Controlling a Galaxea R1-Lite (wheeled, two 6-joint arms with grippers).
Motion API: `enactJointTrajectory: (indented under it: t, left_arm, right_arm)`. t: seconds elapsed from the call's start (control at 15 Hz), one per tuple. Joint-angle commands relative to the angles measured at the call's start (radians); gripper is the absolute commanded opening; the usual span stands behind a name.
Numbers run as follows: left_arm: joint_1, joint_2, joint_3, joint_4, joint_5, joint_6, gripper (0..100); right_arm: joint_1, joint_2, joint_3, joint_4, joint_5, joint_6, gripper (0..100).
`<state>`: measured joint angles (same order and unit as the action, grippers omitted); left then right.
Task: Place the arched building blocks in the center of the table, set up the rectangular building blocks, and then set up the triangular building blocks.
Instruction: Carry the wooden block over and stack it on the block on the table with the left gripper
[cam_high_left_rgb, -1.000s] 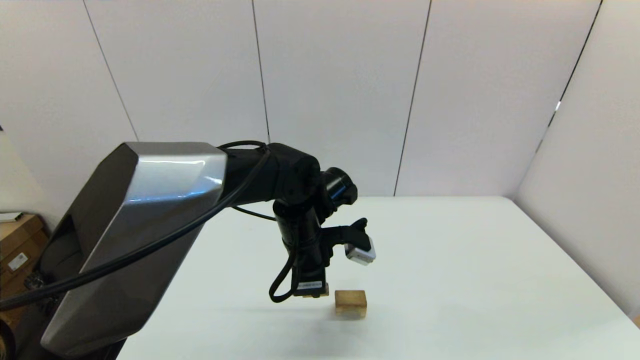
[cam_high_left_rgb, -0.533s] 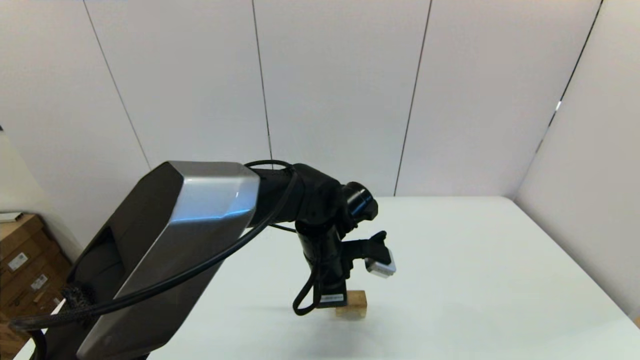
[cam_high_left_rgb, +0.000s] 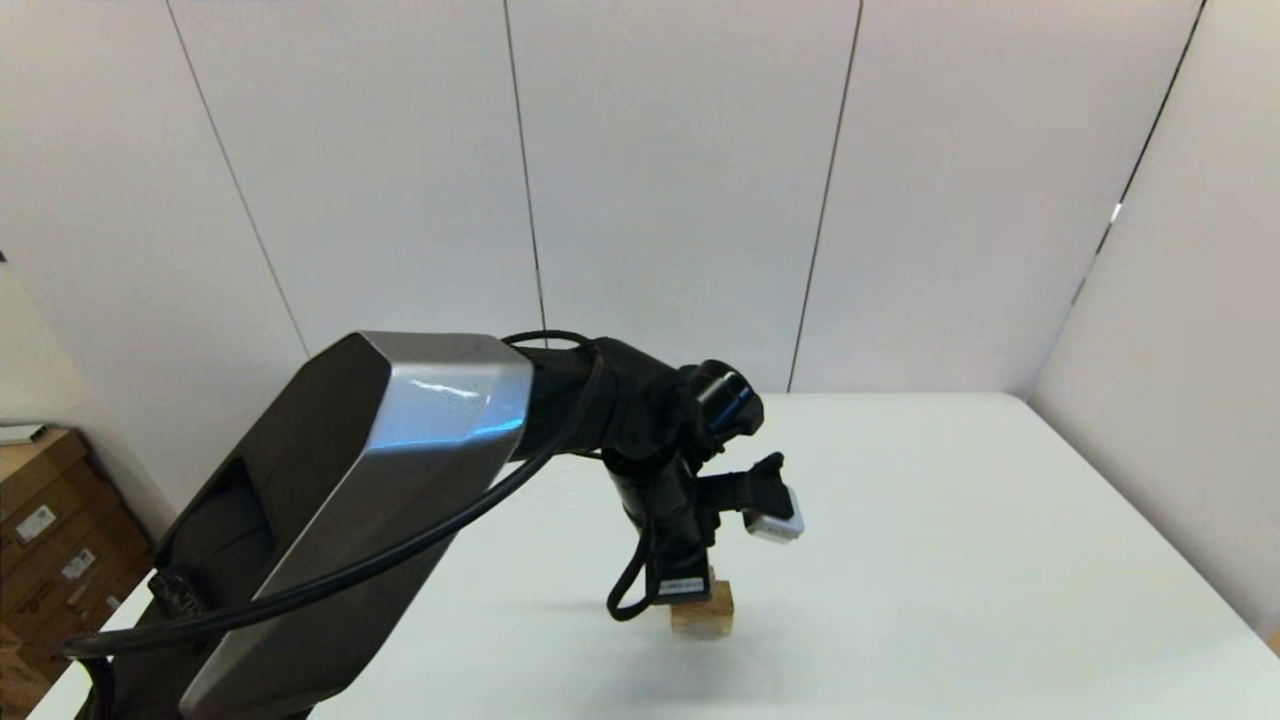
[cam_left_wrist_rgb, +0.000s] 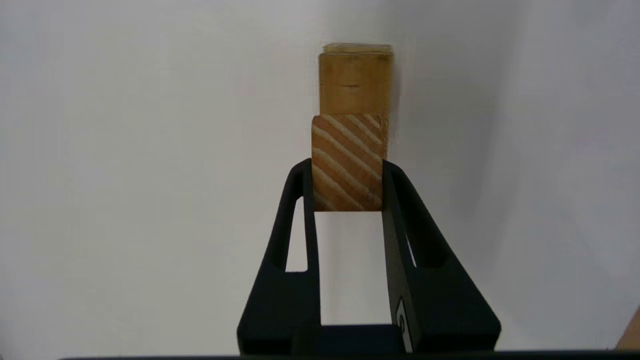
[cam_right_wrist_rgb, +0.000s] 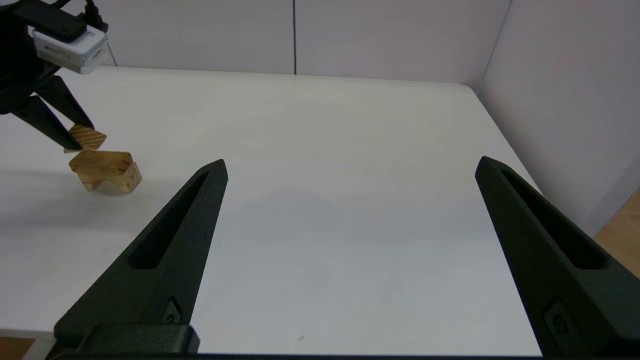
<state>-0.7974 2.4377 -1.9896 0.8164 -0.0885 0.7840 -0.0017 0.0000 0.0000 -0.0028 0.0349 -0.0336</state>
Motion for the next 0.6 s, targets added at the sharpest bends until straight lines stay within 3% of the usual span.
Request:
enactJointTrajectory:
  t: [0.07, 0.6]
  left_arm:
    - [-0.005, -0.002, 0.0, 0.004, -0.002, 0.011, 0]
    - [-0.023, 0.003, 0.0, 0.004, 0.003, 0.007, 0]
  right_arm:
    - [0.0, 0.0, 0.002, 0.0, 0.0, -0.002, 100]
    - [0.0, 0.0, 0.0, 0.0, 0.0, -0.002, 100]
